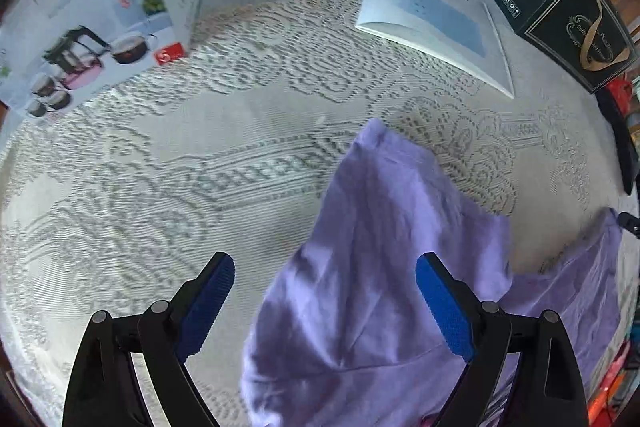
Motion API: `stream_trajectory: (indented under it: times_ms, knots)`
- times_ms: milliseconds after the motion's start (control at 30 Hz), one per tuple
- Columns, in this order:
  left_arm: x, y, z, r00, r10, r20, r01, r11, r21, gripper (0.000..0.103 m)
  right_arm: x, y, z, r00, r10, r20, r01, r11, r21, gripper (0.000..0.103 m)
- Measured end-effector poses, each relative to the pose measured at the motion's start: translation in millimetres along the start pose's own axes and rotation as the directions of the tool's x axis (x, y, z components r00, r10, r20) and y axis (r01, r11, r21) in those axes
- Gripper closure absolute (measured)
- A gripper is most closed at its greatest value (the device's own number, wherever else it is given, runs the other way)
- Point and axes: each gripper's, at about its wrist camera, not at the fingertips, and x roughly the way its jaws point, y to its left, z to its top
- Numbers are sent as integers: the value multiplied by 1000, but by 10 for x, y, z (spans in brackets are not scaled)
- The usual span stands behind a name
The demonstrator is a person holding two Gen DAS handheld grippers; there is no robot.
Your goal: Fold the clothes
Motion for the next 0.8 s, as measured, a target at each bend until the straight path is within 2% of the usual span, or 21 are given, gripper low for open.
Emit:
stream_trajectory:
  times_ms: [67,167,233,267,300,333,367,400,500,600,733,767,800]
  knots:
    - [38,-107,-38,999,50,7,-50,998,46,9,46,31,-5,1000,4,-14,-4,1000,-11,0]
    - [62,-230,-108,994,105,33,-108,991,81,11,127,112,-60,999,-29,-30,27,998,-58,0]
    - [48,-239,-116,994,108,26,-109,992,59,15,195,179,-125,996,-65,-55,59,993,-100,2]
    - [23,-251,-113,994,107,24,-108,993,54,31,208,222,-166,994,-97,-55,89,988,-128,15]
    - [-23,-275,-105,994,102,23,-103,993,51,61,183,281,-200,994,-107,-37,100,981,-165,22]
    - [-46,-295,-101,995,95,17,-95,994,47,81,136,340,-215,995,-101,-18,96,976,-197,49]
    - [-61,-313,-97,996,86,11,-87,995,43,95,99,386,-218,994,-110,-7,106,971,-217,88]
    - [-71,-340,-96,995,94,16,-95,994,52,96,69,425,-216,992,-126,1,123,965,-231,97]
    - [-159,-321,34,992,114,55,-117,992,48,97,-75,495,-135,988,-139,67,153,950,-272,98]
    - [-290,-228,250,987,126,102,-128,992,14,97,-290,451,84,983,-110,148,145,958,-248,99]
    - [-466,-104,537,976,144,164,-140,990,-32,96,-467,454,511,958,-119,261,175,964,-202,99]
    - [-510,-73,609,973,148,179,-143,989,-43,95,-472,467,618,953,-122,279,177,967,-181,99]
    - [-554,-42,681,969,153,194,-145,988,-55,87,-464,473,715,948,-125,292,177,972,-158,99]
